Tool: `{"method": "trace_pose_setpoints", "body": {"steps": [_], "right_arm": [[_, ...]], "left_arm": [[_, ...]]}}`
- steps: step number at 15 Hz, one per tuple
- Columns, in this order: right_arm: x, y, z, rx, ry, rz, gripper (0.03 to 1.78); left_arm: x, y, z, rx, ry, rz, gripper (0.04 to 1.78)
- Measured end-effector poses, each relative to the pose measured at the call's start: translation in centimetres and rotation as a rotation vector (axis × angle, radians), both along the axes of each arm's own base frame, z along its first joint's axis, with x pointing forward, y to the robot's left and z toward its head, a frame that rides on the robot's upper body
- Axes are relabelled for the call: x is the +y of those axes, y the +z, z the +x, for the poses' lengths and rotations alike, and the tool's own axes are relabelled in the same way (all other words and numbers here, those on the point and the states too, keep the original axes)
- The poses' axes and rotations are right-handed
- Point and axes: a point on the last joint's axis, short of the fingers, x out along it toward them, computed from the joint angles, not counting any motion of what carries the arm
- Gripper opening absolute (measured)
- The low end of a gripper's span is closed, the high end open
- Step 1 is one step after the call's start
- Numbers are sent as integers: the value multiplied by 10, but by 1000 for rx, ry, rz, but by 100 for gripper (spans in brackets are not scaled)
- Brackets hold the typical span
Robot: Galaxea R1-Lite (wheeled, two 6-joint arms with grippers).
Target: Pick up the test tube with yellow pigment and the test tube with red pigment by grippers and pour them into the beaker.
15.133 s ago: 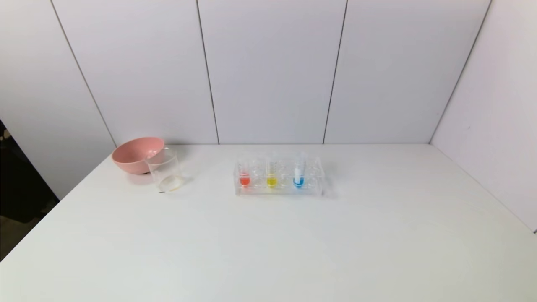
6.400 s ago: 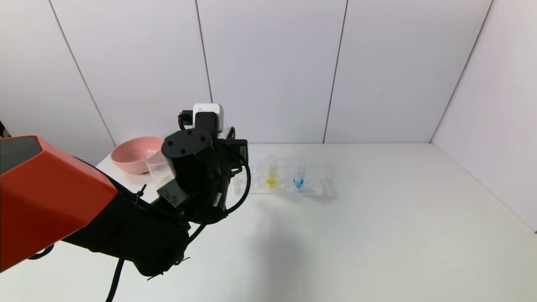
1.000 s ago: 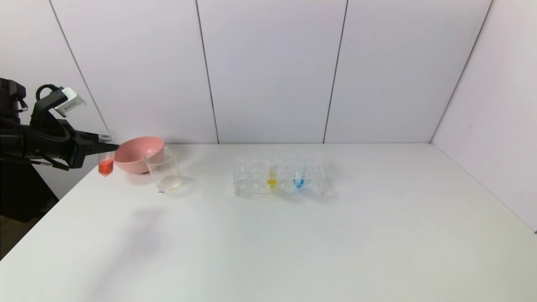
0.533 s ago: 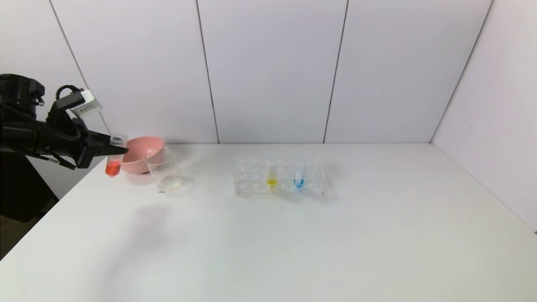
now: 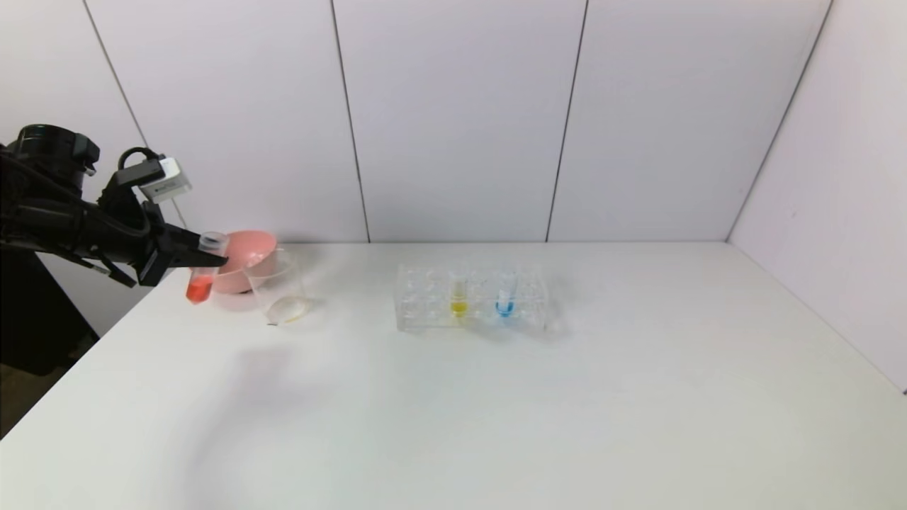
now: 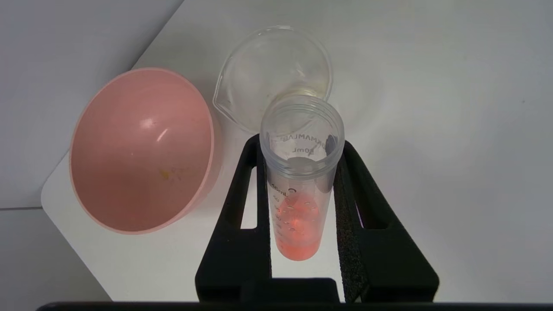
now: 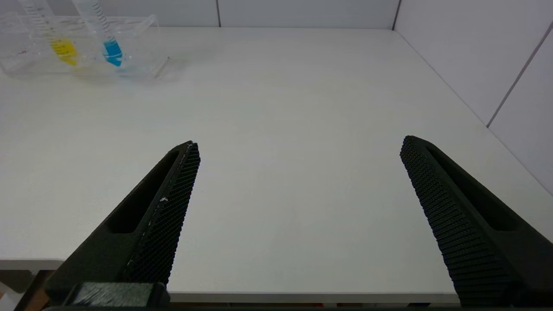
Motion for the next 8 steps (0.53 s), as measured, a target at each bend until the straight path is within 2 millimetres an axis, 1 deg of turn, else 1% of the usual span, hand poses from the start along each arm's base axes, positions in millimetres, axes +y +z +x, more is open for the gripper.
{"method": "trace_pose_setpoints", "body": {"steps": [5,8], "right_arm": [[0,0,0,0,0,0,170],[0,0,0,0,0,0,170]], "left_arm": [[2,-1,4,-4,-1,7,44],[2,2,4,-17,0,17,44]]}}
